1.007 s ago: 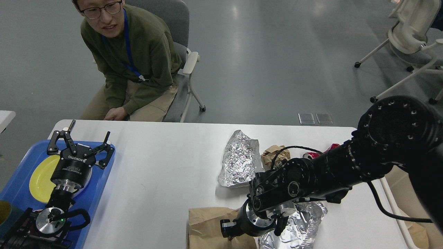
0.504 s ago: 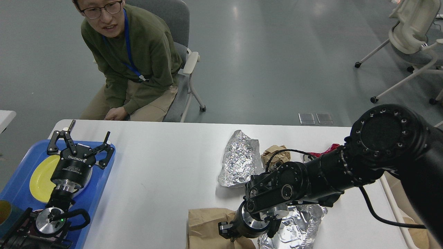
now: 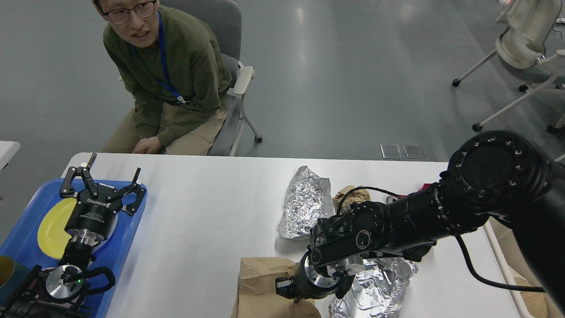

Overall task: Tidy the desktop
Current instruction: 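Grasp the brown paper bag with the right gripper, then carry the brown paper bag into the white bin and release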

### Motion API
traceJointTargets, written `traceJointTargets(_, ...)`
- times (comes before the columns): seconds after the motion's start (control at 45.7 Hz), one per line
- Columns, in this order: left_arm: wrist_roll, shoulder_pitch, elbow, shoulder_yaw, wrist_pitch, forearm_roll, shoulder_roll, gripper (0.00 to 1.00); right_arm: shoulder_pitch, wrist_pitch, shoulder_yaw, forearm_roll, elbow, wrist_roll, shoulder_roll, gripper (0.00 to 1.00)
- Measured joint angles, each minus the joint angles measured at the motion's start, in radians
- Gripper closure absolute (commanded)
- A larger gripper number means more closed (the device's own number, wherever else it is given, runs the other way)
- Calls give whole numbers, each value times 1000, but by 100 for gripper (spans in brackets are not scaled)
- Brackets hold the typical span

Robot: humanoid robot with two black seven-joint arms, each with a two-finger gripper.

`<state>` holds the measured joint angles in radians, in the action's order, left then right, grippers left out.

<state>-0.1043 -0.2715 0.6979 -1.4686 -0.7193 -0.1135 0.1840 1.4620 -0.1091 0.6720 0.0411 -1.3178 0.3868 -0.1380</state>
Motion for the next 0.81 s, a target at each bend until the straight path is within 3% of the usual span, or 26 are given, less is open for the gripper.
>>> traceJointTargets(0.307, 0, 0, 0, 0, 0, 0, 0, 4, 59, -39, -12, -88, -12, -5, 24, 100)
traceJointTargets(0.635, 0, 0, 0, 0, 0, 0, 0, 4, 268, -236, 27, -227, -113, -18, 231, 100)
traceJointTargets(0.723, 0, 0, 0, 0, 0, 0, 0, 4, 347, -276, 73, -253, -148, -54, 274, 100)
traceJointTargets(0.81, 0, 0, 0, 0, 0, 0, 0, 4, 449, -331, 144, -279, -183, -130, 309, 100)
